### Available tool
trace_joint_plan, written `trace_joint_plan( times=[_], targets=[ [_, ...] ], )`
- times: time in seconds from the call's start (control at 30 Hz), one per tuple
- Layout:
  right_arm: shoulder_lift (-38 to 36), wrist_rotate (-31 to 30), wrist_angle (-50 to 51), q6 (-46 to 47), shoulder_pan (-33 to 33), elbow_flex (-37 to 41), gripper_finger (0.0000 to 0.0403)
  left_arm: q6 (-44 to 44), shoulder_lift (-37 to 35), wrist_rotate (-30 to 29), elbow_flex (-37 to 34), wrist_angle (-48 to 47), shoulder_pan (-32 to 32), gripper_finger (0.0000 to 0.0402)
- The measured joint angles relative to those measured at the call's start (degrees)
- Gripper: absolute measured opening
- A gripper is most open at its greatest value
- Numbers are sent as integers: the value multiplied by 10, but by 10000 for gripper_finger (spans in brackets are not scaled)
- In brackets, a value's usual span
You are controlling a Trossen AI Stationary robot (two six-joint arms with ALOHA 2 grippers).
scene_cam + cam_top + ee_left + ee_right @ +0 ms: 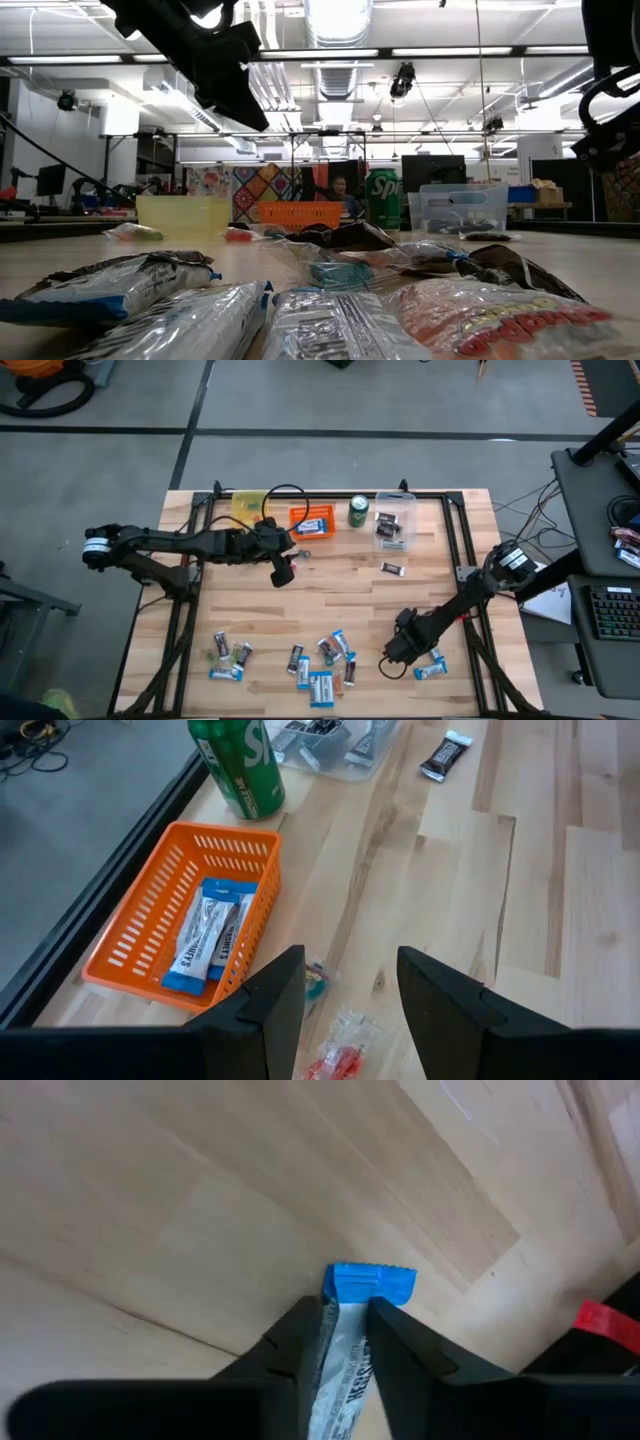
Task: Organize candy in baskets
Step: Put the white chocolate into the orange bin
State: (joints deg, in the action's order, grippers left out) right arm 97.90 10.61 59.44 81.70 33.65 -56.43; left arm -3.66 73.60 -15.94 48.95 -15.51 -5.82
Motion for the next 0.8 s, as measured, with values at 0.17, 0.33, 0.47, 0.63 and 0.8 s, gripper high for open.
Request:
trace_joint_plan(
  times=[0.17, 0.33, 0.47, 0.63, 0.8],
  targets=[
    [-2, -16, 2, -15, 0, 1, 15, 0, 0, 0, 0, 0, 0, 144],
    [-23, -52, 29, -25, 0, 1, 10, -7, 0, 0, 0, 4, 0, 144],
    [-72, -100, 22, -43, -13, -4, 9, -15, 0, 0, 0, 9, 0, 144],
    [-145, -263, -55, -135, -62, -4, 8, -16, 0, 5, 0, 28, 0, 144],
    [-193, -421, -215, -346, -135, -1, 8, -19, 0, 5, 0, 37, 1, 144]
  ],
)
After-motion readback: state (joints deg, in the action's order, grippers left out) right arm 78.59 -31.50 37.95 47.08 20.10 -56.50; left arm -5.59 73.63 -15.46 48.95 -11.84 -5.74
